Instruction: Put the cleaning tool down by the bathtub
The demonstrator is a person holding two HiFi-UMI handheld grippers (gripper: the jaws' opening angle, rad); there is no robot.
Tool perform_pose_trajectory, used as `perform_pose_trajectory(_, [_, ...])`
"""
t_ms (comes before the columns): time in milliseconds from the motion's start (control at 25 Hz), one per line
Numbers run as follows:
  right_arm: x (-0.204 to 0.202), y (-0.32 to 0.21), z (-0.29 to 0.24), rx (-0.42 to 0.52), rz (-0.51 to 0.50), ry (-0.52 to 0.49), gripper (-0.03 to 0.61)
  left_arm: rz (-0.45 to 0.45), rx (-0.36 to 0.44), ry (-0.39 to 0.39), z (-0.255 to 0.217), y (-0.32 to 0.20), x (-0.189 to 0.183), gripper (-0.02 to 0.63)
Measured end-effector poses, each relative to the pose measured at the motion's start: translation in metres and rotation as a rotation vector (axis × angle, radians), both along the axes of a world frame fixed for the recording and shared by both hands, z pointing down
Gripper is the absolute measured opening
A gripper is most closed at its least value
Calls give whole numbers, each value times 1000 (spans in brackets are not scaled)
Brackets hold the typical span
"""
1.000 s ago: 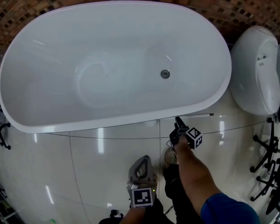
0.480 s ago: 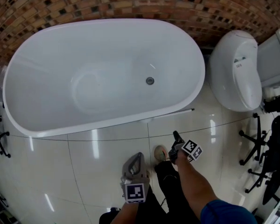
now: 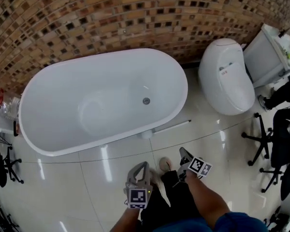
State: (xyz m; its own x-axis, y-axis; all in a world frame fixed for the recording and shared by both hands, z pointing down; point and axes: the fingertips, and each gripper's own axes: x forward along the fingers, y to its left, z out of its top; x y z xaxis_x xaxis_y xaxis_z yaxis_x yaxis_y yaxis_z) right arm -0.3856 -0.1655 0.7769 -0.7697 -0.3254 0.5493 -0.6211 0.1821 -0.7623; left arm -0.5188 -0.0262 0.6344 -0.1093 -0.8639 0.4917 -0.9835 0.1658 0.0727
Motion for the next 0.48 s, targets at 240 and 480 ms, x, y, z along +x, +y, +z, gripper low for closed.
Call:
perform_pose_trajectory(240, [31, -3, -90, 60, 116, -89, 0, 121, 14, -61, -65, 8, 13, 0])
perform_pose_trajectory(480, [50, 7, -181, 322, -31, -8, 0, 217, 79, -68, -130, 9, 34, 0])
